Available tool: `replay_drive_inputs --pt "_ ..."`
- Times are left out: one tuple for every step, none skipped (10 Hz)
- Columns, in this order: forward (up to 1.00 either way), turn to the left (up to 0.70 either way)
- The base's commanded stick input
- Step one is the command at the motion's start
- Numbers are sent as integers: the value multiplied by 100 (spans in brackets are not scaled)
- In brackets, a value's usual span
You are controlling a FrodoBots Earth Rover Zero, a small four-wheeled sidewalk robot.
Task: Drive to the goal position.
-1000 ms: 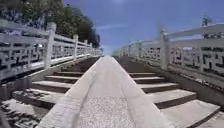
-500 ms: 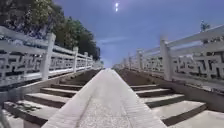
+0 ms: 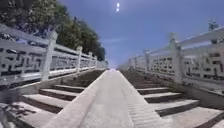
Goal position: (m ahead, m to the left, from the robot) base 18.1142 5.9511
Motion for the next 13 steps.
replay_drive_inputs --pt "45 0" --pt "45 0" --pt "45 0" --pt "45 0" --pt "45 0" --pt "45 0" --pt "66 0" --pt "46 0" --pt "67 0" --pt "70 0" --pt "70 0" --pt "70 0" --pt "70 0"
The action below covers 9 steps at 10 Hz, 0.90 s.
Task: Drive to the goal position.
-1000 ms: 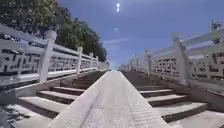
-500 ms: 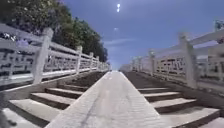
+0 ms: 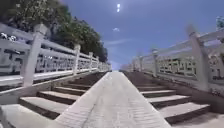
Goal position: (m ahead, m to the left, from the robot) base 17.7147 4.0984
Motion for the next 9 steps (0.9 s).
replay_drive_inputs --pt "70 0" --pt "70 0" --pt "70 0" --pt "70 0" --pt "70 0" --pt "70 0" --pt "70 0" --pt "70 0" --pt "70 0"
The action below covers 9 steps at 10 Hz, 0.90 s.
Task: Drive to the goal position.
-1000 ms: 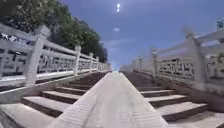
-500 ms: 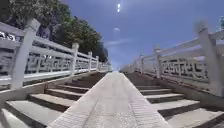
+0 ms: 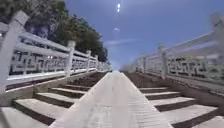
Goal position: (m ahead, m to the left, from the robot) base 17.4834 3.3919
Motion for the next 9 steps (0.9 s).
replay_drive_inputs --pt "70 0" --pt "70 0" --pt "70 0" --pt "70 0" --pt "70 0" --pt "70 0" --pt "70 0" --pt "70 0" --pt "70 0"
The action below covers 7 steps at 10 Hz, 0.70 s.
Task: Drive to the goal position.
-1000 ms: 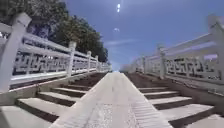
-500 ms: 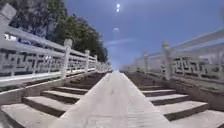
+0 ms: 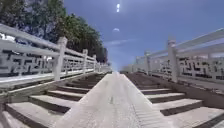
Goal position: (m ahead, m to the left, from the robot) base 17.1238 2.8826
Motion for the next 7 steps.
replay_drive_inputs --pt "70 0" --pt "70 0" --pt "70 0" --pt "70 0" --pt "70 0" --pt "70 0" --pt "70 0"
